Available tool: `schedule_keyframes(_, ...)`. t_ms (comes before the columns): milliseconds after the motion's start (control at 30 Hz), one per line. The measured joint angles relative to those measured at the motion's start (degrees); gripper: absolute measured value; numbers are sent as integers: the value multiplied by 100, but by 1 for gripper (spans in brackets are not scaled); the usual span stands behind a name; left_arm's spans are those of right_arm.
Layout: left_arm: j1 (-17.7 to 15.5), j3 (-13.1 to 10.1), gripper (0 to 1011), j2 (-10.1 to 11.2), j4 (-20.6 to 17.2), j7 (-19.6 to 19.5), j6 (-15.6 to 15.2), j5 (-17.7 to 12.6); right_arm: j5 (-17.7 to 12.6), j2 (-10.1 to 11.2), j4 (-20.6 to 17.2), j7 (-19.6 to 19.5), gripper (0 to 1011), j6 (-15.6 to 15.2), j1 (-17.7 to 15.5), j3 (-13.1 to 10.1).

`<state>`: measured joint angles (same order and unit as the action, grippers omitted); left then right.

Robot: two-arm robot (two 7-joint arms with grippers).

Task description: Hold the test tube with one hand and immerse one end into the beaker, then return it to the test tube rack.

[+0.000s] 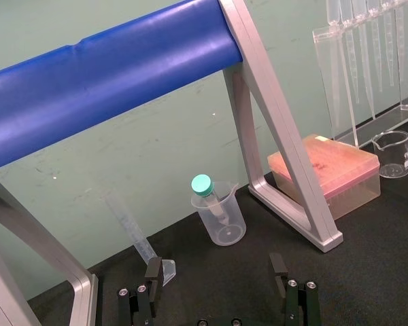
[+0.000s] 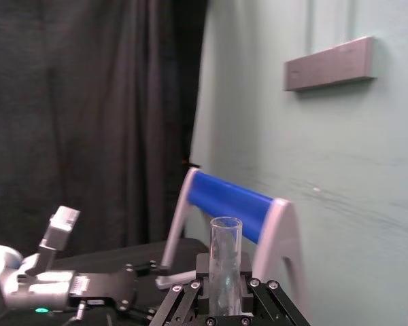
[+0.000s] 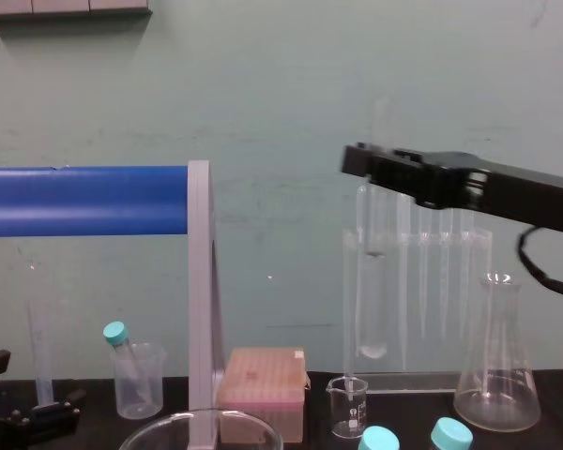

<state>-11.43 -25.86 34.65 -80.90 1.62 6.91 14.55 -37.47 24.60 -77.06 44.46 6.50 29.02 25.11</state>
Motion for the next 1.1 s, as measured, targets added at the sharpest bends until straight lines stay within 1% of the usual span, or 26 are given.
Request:
schedule_keyframes(67, 0, 0, 1000, 0, 0, 0, 0, 0, -16, -111, 236, 223, 234, -42, 303, 178)
schedule_keyframes(200, 0, 0, 1000, 0, 0, 0, 0, 0, -30, -238, 491, 439, 234, -75, 592, 356)
schedule_keyframes(267, 0, 0, 1000, 0, 0, 0, 0, 0, -47, -371, 727, 653, 233, -87, 838, 520)
schedule_keyframes(433, 0, 0, 1000, 0, 0, 0, 0, 0, -114, -547, 952, 884, 234, -96, 1062, 715)
schedule_keyframes(567, 0, 0, 1000, 0, 0, 0, 0, 0, -230, -664, 1003, 1027, 233, -107, 1117, 853)
schedule_keyframes(600, 0, 0, 1000, 0, 0, 0, 0, 0, -230, -664, 1003, 1027, 233, -107, 1117, 853)
schedule_keyframes(800, 0, 0, 1000, 0, 0, 0, 0, 0, -386, -705, 871, 1164, 233, -166, 1082, 1034)
schedule_keyframes(967, 0, 0, 1000, 0, 0, 0, 0, 0, -467, -717, 779, 1232, 234, -183, 1062, 1122)
schedule_keyframes(1100, 0, 0, 1000, 0, 0, 0, 0, 0, -544, -742, 749, 1303, 233, -211, 1052, 1238)
